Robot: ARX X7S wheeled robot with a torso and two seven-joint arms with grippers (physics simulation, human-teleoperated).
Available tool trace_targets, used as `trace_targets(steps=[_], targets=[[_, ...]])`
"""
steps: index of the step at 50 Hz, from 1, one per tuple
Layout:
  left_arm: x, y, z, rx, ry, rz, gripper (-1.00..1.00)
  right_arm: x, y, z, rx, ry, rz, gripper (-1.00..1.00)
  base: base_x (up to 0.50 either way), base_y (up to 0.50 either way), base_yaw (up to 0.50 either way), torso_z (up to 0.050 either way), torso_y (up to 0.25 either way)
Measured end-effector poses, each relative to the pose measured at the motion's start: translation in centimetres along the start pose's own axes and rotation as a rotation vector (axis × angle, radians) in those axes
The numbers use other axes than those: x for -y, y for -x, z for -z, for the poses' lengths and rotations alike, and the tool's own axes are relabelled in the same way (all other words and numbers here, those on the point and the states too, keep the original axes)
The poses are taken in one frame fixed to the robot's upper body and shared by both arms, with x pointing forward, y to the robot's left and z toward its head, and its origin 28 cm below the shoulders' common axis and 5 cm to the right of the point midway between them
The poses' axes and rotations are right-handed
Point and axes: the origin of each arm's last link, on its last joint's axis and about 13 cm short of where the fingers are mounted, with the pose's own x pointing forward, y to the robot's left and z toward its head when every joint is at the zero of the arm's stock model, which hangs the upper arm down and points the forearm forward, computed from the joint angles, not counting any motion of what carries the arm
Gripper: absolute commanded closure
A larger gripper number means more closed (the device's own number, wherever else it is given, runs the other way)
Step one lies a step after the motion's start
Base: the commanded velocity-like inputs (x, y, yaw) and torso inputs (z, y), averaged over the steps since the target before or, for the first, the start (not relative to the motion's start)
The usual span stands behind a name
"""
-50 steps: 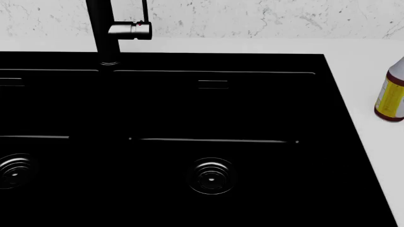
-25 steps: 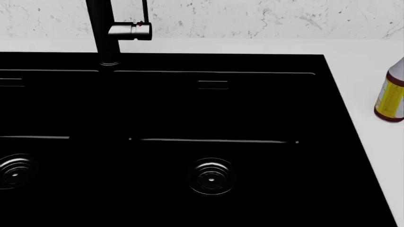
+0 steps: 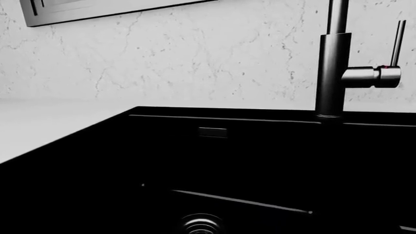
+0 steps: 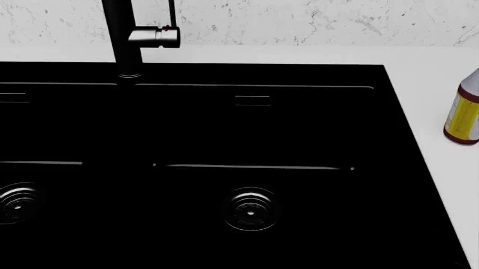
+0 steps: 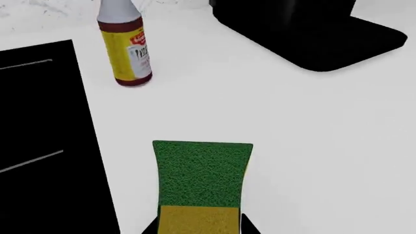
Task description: Pick the sponge from the counter and place it in the sink
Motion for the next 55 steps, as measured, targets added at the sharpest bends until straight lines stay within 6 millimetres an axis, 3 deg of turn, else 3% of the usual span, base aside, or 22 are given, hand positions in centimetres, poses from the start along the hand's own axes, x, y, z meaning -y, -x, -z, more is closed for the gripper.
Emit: trace_targets(steps=[14, 34, 43, 55], targets=[[0.0, 0.0, 0.2, -0.002, 0.006, 0.002, -1.00, -4.1, 0.3, -2.8, 0.084, 0.092, -0.176, 1.00, 0.00, 0.00, 0.00, 0.000, 0.000], [0.0, 0.0, 0.0, 0.004, 0.011, 0.007, -1.00, -10.5, -3.1, -4.8, 0.085, 0.148, -0.402, 1.00, 0.00, 0.00, 0.00, 0.000, 0.000], [0.1, 0.0, -0.1, 0.006, 0.013, 0.011, -1.00, -13.9, -4.8, -4.6, 0.036, 0.205, -0.503, 1.00, 0.00, 0.00, 0.00, 0.000, 0.000], [0.1, 0.1, -0.2, 0.009, 0.016, 0.017, -1.00, -18.2, -6.9, -2.7, -0.069, 0.322, -0.619, 1.00, 0.00, 0.00, 0.00, 0.000, 0.000]])
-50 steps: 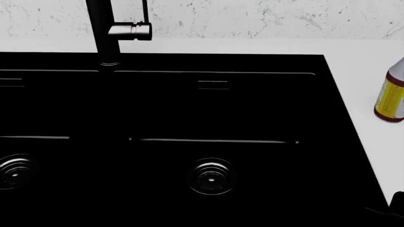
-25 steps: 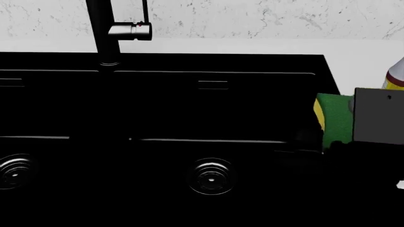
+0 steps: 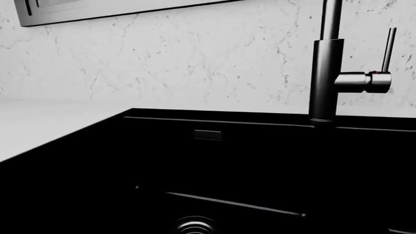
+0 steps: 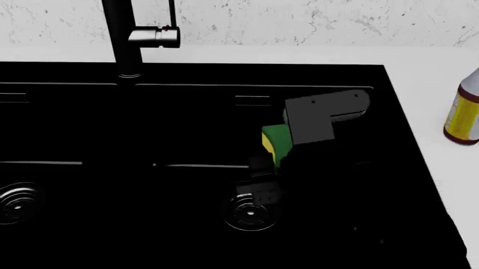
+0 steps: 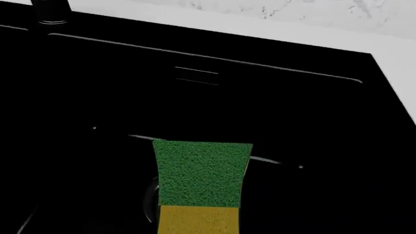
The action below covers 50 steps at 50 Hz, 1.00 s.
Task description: Pick the sponge from the counter and place it in the sink
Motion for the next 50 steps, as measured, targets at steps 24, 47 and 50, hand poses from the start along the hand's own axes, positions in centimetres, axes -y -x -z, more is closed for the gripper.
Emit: trace_targets(steps=[24, 47, 50], targets=[[0.1, -0.1, 0.1, -0.001, 0.008, 0.008, -1.00, -3.4, -6.8, 4.1, -0.209, 0.115, -0.128, 1.00, 0.00, 0.00, 0.00, -0.001, 0.000], [0.4, -0.3, 0.2, -0.004, 0.007, 0.021, -1.00, -3.8, -8.0, 5.8, -0.288, 0.176, -0.158, 1.00, 0.00, 0.00, 0.00, -0.001, 0.000], [0.4, -0.3, 0.2, -0.005, 0.007, 0.021, -1.00, -3.8, -8.0, 5.8, -0.291, 0.179, -0.160, -1.00, 0.00, 0.00, 0.00, -0.004, 0.000]])
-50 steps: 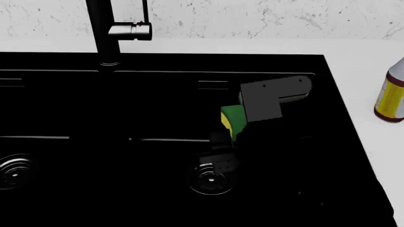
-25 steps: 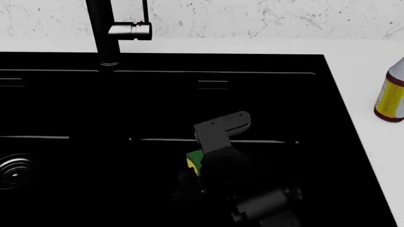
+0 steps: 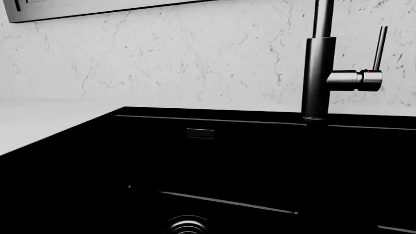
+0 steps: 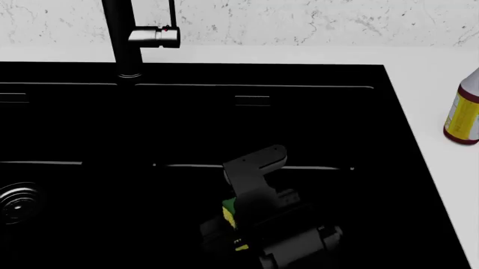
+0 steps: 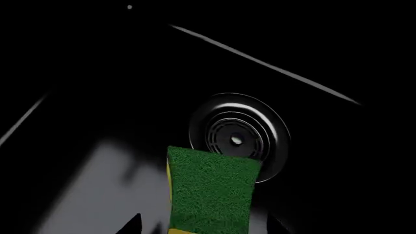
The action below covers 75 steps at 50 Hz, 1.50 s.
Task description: Pick the sponge from the counter and place it in the sink
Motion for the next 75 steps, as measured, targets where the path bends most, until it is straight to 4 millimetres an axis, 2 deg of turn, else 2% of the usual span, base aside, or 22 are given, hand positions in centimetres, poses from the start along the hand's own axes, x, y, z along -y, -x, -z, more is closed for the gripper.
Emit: trace_targets(steps=[24, 34, 58, 75], targets=[[0.0, 0.1, 0.1, -0.001, 0.003, -0.001, -1.00, 0.0, 0.0, 0.0, 0.001, 0.025, -0.001, -1.00, 0.00, 0.00, 0.00, -0.002, 0.000], [0.0, 0.1, 0.2, -0.004, 0.005, -0.001, -1.00, 0.3, 0.7, -0.1, 0.028, -0.039, -0.020, -1.00, 0.00, 0.00, 0.00, 0.000, 0.000], [0.1, 0.1, 0.1, -0.001, 0.007, 0.002, -1.00, 1.3, 5.0, -2.0, 0.199, -0.146, -0.051, -1.00, 0.00, 0.00, 0.00, 0.000, 0.000], [0.1, 0.2, 0.3, -0.003, 0.011, 0.005, -1.00, 0.5, 9.3, -1.3, 0.367, -0.138, -0.046, -1.00, 0.00, 0.00, 0.00, 0.000, 0.000]])
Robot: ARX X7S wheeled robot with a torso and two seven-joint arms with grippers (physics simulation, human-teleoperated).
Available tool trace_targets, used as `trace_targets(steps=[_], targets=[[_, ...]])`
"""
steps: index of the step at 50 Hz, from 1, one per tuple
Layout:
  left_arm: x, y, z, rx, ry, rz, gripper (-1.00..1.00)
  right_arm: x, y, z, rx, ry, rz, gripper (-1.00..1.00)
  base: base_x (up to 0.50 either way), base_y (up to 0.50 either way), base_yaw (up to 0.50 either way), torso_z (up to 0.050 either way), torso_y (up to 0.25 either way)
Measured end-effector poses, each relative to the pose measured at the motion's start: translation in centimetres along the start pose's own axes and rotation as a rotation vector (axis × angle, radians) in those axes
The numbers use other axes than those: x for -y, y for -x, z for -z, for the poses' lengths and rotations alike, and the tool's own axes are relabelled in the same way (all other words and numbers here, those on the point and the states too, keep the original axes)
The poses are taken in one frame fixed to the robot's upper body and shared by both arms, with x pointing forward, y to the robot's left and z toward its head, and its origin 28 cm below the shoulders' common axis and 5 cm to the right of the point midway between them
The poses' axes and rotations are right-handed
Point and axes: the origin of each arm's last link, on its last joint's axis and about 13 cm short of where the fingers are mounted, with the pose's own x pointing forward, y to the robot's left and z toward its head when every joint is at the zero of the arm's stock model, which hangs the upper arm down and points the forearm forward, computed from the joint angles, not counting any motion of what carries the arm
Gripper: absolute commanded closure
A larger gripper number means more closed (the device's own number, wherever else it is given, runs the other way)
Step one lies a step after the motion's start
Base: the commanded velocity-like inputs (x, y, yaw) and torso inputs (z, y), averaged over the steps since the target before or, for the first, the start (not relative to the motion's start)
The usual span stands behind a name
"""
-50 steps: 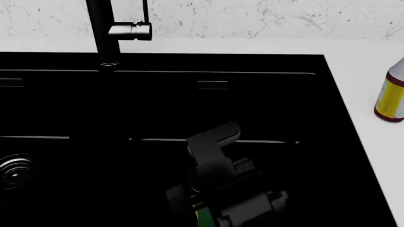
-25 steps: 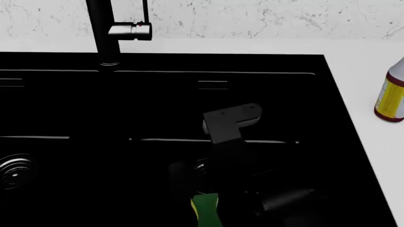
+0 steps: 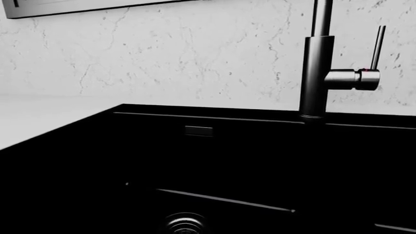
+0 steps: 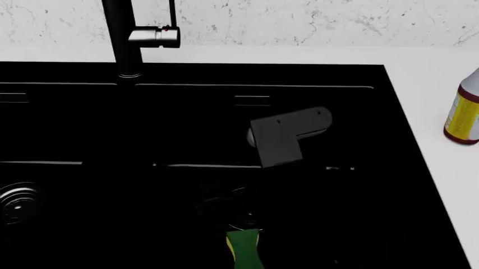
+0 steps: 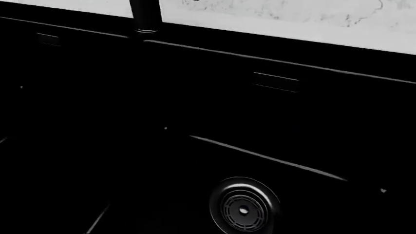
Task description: Pick the sponge from the counter and place it in the sink
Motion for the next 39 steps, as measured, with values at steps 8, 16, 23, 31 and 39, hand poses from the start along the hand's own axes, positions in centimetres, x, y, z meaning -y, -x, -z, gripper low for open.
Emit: trace_targets(steps=[8, 16, 23, 31, 39], targets=[[0.0, 0.0, 0.0, -0.001, 0.000, 0.003, -1.00, -0.5, 2.9, 0.0, 0.086, 0.015, 0.005, -1.00, 0.00, 0.00, 0.00, 0.000, 0.000], [0.1, 0.1, 0.1, -0.001, 0.001, 0.006, -1.00, -0.7, 6.0, 0.3, 0.159, 0.019, 0.014, -1.00, 0.00, 0.00, 0.00, 0.000, 0.000], [0.0, 0.1, 0.1, -0.002, 0.002, 0.005, -1.00, -0.6, 8.6, 0.5, 0.227, 0.010, 0.028, -1.00, 0.00, 0.00, 0.00, 0.000, 0.000], [0.0, 0.1, 0.2, -0.003, 0.003, 0.006, -1.00, -0.4, 11.1, 1.3, 0.278, -0.004, 0.049, -1.00, 0.00, 0.00, 0.00, 0.000, 0.000], [0.1, 0.1, 0.1, 0.000, 0.003, 0.008, -1.00, -0.3, 13.4, 2.1, 0.328, -0.020, 0.063, -1.00, 0.00, 0.00, 0.00, 0.000, 0.000]])
